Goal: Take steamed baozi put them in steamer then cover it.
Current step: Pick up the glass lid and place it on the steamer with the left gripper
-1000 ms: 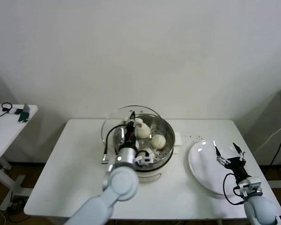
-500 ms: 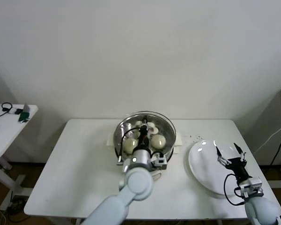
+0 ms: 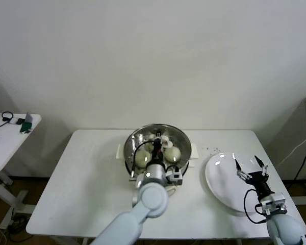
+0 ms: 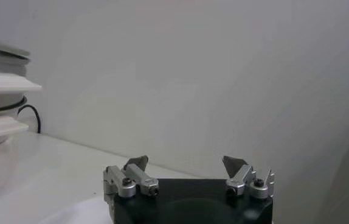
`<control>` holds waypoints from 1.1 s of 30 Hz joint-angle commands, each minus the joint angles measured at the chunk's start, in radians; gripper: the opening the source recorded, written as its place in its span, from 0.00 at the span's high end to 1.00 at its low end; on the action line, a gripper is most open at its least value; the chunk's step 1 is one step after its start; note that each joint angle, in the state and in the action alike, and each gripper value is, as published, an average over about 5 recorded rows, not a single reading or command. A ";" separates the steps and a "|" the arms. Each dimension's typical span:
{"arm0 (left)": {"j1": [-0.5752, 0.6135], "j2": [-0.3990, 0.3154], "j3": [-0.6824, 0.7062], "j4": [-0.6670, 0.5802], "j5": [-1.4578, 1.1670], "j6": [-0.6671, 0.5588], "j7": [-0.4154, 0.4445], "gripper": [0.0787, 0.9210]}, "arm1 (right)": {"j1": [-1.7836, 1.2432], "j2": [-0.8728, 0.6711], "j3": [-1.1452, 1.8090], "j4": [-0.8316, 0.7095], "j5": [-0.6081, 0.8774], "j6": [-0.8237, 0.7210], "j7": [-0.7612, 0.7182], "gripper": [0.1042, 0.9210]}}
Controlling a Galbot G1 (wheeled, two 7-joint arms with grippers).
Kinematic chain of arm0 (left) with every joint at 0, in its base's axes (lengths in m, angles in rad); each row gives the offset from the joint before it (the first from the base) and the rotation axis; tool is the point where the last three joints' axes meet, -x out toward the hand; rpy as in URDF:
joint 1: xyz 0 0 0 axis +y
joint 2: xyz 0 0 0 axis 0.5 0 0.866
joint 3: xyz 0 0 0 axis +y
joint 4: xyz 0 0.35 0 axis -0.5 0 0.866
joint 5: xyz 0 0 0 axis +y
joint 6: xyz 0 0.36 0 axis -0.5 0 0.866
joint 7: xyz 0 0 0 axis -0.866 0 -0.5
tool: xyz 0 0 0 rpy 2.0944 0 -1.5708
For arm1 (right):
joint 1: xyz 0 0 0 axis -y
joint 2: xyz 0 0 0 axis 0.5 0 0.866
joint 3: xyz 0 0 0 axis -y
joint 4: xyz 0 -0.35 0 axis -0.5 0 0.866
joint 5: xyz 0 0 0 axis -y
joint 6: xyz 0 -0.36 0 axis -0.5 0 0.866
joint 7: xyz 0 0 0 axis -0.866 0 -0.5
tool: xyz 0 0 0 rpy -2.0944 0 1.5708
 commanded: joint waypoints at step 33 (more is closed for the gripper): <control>0.015 0.036 -0.011 -0.005 -0.063 0.044 -0.056 0.89 | -0.009 0.018 0.013 0.013 -0.016 -0.004 -0.019 0.12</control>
